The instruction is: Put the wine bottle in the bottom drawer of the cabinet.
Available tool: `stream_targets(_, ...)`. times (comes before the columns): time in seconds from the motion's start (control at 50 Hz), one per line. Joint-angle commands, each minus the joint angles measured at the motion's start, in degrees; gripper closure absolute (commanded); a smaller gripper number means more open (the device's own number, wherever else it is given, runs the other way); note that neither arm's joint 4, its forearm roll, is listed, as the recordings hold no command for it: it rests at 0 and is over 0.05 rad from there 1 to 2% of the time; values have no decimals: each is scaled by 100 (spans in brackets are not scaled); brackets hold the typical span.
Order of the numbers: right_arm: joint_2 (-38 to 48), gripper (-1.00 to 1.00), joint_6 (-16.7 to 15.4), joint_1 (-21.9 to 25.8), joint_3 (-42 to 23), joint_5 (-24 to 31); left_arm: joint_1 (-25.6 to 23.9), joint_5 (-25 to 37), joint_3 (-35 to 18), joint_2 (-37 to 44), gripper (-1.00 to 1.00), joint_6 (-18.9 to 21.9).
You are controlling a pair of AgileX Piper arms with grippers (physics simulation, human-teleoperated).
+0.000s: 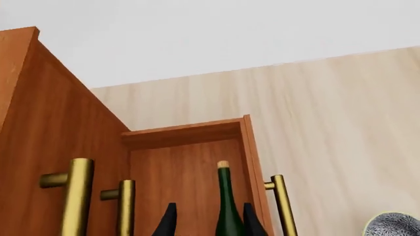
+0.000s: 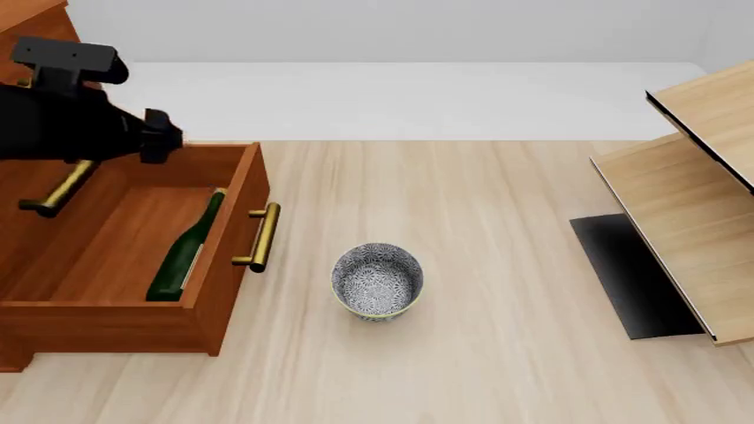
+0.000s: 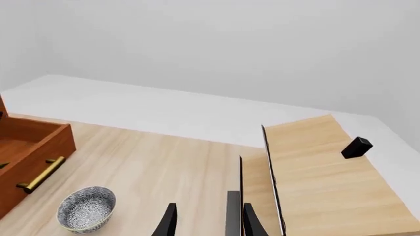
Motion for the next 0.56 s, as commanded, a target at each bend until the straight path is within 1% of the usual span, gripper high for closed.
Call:
stream_targets(0.02,0,-100,-3,31,-71,16,-74,563,4,-1061,-100,174)
stream_targets(0.12,0,-100,10,50,-4,-23,-50,827,-62,-1476,-100,236)
stream_targets(0.16,0,-100,-13,53,13,-32,-54,954,-176,-1678,-100,178)
stream_targets(0.18,0,-100,5,62,5,-30,-45,1035,-209,-1725,-100,262)
stream_targets(0.22,0,-100,-6,76,0,-29,-85,1145,-281,-1866,-100,250)
stream_targets(0.28,0,-100,-13,70,-8,-27,-101,1239,-308,-1992,-100,278)
stream_targets(0.3,0,-100,-4,78,-12,-22,-61,1256,-346,-2090,-100,231)
stream_targets(0.34,0,-100,-21,81,-7,-20,-73,1355,-362,-2197,-100,302)
stream_targets(0.44,0,-100,-23,92,-54,6,-109,1515,-455,-2411,-100,266)
stream_targets(0.56,0,-100,-46,94,-125,46,-36,1759,-574,-2782,-100,308)
